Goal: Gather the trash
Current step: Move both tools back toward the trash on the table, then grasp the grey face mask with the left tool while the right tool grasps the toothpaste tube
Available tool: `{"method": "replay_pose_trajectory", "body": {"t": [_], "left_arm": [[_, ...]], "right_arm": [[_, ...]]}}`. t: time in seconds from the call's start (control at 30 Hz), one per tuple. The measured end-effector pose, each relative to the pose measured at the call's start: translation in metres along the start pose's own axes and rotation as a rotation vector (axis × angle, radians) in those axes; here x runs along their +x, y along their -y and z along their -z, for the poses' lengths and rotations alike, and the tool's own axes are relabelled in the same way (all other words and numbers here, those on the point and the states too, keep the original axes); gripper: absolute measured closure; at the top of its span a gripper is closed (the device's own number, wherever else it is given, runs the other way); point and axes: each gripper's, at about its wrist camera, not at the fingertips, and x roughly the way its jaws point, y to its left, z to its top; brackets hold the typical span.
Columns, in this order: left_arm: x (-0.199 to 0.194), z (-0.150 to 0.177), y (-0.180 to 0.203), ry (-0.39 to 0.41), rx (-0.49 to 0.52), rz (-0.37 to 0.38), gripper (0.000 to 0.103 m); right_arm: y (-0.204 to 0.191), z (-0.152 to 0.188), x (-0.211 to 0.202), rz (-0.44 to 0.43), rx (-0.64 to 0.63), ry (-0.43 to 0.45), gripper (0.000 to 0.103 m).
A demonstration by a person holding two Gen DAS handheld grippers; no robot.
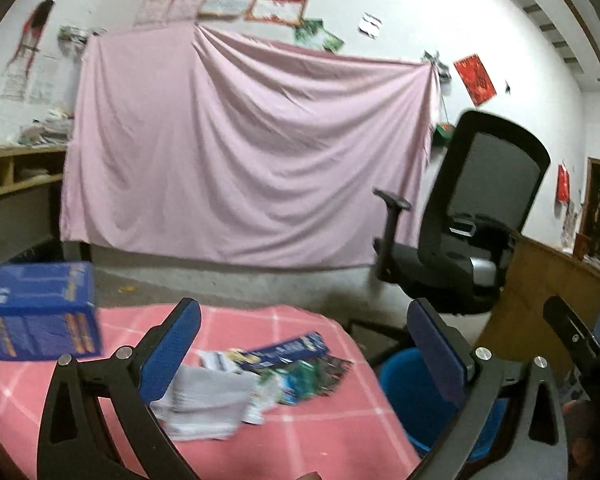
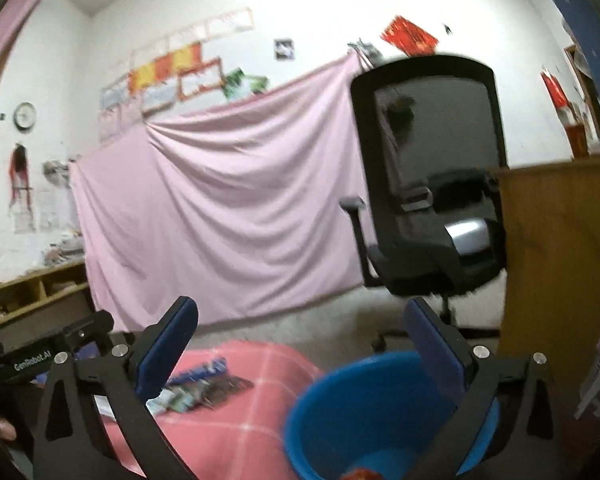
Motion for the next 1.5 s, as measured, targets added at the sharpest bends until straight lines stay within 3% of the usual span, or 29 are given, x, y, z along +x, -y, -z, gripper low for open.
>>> {"method": "replay_pose_trajectory", "body": {"t": [0.2, 0.43, 0.73, 0.9, 1.17, 1.27, 1.37, 1.4, 1.5], "left_arm": [[-0.024, 0.0, -0.032, 0.067, 0.015, -0.056, 0.002], [-0.041, 0.01, -0.076, 0.087, 0.019, -0.118, 0.002], [-0.026, 0.036, -0.121, -0.035, -0.036, -0.104, 0.002], [-0.014, 0.043, -0.13, -0.116, -0.067, -0.049, 0.002], [0.012, 0.047, -0.119, -0.255, -0.048, 0.073, 0.004], [0.025, 0.049, -0.114, -0.325, -0.049, 0.113, 0.022], [0.04, 0.052, -0.113, -0.393, -0.074, 0.15, 0.042], [0.043, 0.052, -0.114, -0.407, -0.085, 0.164, 0.052], [0.051, 0.055, -0.118, -0.458, -0.123, 0.2, 0.084]], "right_arm": [[-0.041, -0.003, 0.002, -0.053, -0.058, 0.056, 0.0], [-0.074, 0.004, 0.017, -0.095, -0.096, 0.041, 0.0], [-0.103, 0.031, 0.051, -0.138, -0.173, -0.083, 0.0], [-0.114, 0.045, 0.068, -0.133, -0.208, -0.158, 0.0], [-0.105, 0.065, 0.106, -0.1, -0.183, -0.389, 0.0], [-0.101, 0.069, 0.114, -0.097, -0.163, -0.443, 0.0], [-0.1, 0.075, 0.121, -0.103, -0.149, -0.498, 0.009], [-0.1, 0.077, 0.124, -0.112, -0.143, -0.519, 0.016], [-0.104, 0.081, 0.129, -0.13, -0.137, -0.555, 0.024]]}}
